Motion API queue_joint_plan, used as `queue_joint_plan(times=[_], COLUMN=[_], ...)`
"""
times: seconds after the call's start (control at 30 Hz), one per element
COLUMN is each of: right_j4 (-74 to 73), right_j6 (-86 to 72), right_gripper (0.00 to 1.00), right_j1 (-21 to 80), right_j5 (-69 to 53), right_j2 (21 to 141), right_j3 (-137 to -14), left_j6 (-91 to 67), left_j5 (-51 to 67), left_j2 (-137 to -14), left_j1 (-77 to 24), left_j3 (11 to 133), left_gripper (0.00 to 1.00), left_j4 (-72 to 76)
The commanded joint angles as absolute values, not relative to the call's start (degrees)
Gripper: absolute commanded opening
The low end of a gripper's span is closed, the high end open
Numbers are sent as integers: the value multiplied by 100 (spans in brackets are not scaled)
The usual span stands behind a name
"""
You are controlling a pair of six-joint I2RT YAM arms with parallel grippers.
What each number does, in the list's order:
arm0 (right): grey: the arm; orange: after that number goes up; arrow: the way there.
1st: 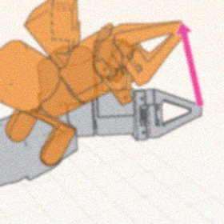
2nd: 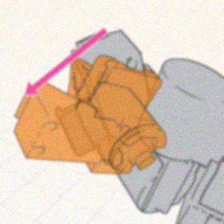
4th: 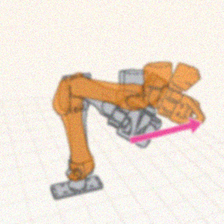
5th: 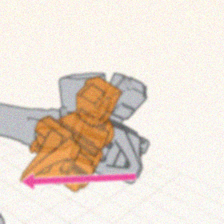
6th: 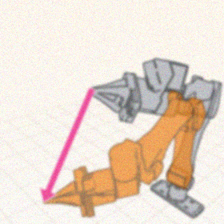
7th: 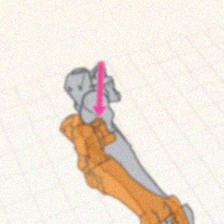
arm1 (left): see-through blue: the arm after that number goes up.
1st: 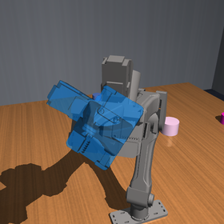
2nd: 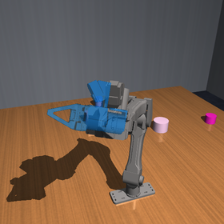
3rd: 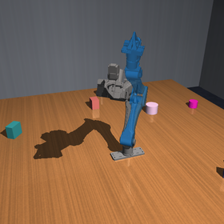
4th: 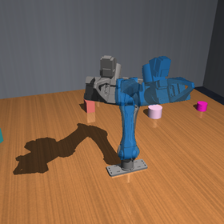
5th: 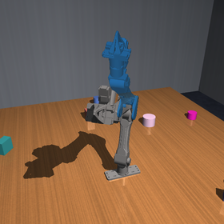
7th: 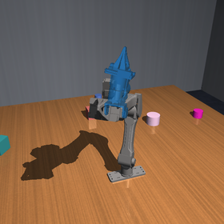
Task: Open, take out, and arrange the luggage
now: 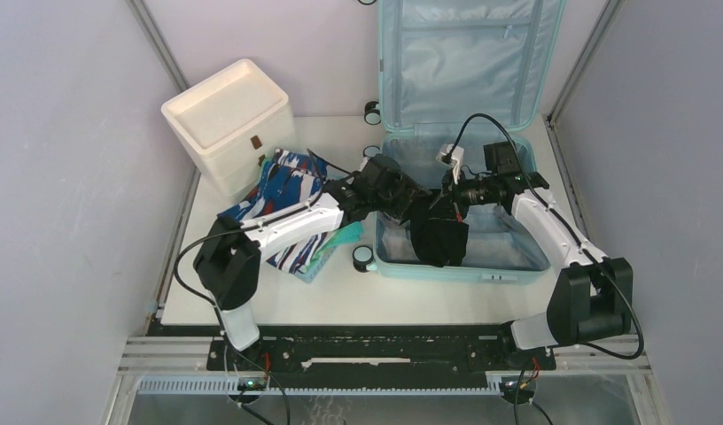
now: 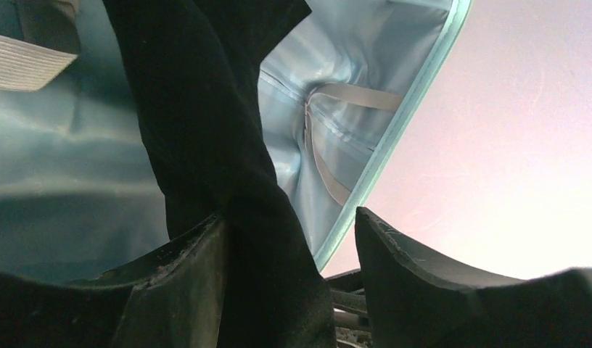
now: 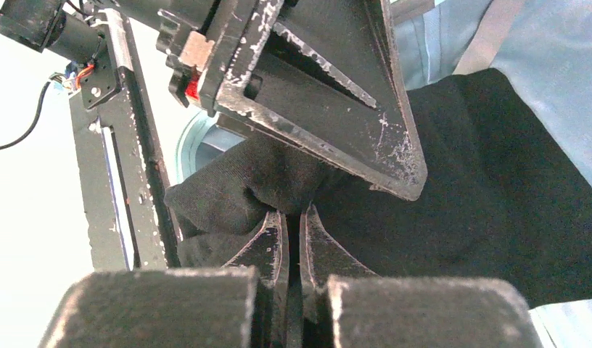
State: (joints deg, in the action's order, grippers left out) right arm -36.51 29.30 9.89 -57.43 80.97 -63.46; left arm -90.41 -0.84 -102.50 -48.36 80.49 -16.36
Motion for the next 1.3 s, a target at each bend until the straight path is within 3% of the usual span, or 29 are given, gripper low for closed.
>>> queue_joint_plan(times=[0.0, 0.3, 0.4, 0.83, 0.9, 1.03, 1.13, 1.27], right_j4=[-3622, -3812, -3924, -4040, -4087, -4247, -4440, -4734], right_j6=[2999, 3130, 3210, 3374, 3413, 3500, 3637, 3756], right_gripper=[0, 0, 0, 0, 0, 2, 8, 22], right_j1=[993, 1063, 1063, 1081, 1081, 1109, 1149, 1109], right_j5=[-5751, -5780, -5774, -5287, -5240, -5311, -5386, -5536], right_j2=[7821, 7827, 7814, 7795, 7789, 7787, 7755, 7694], right_j3=[-6636, -6803, -6889, -7053, -7102, -7196, -7216, -7216], left_j6=[-8986, -9064, -9048, -9057, -9074, -9118, -9038, -8755], left_j5=[334, 482, 557, 822, 856, 920, 872, 647], left_j2=[-10118, -10228, -10266, -10432, -10441, -10427, -10375, -10242], left_j1=[-4888, -4957, -4960, -5008, -5014, -5019, -5010, -4989], left_j3=[8124, 8049, 8006, 8090, 8069, 7983, 7996, 8026], left_gripper=[66, 63, 58, 58, 50, 24, 10, 1], left_j4=[-1178, -1050, -1046, -984, -930, -688, -649, -731])
